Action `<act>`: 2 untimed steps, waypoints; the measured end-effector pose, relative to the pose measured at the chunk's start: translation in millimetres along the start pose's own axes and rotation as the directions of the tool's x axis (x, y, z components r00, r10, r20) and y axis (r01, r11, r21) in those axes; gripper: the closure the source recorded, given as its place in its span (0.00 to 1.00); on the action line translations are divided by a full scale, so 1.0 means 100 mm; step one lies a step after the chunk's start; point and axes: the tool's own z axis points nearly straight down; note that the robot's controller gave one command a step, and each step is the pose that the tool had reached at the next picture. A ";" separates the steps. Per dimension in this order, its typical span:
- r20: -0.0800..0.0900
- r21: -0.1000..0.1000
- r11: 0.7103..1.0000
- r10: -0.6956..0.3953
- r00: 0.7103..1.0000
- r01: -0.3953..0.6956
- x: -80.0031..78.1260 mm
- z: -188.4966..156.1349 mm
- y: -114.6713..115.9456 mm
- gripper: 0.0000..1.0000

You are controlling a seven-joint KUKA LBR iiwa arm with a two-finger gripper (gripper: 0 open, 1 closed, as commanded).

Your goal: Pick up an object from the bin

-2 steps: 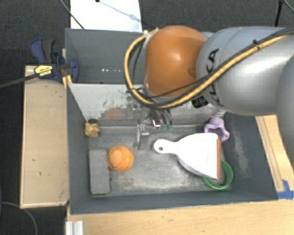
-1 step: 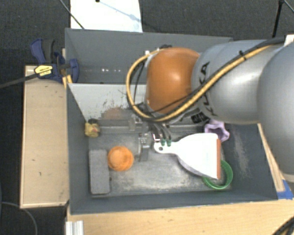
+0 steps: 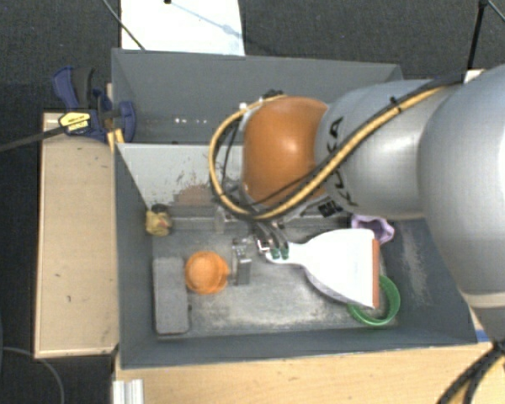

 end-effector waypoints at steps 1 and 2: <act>-0.002 0.001 0.996 -0.092 0.996 0.092 0.00 0.29 0.15 0.00; -0.004 0.000 0.997 0.074 0.997 -0.074 -0.06 0.58 0.28 1.00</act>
Offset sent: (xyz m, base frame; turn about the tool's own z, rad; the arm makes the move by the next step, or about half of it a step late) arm 0.0022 0.0290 -0.0577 0.0719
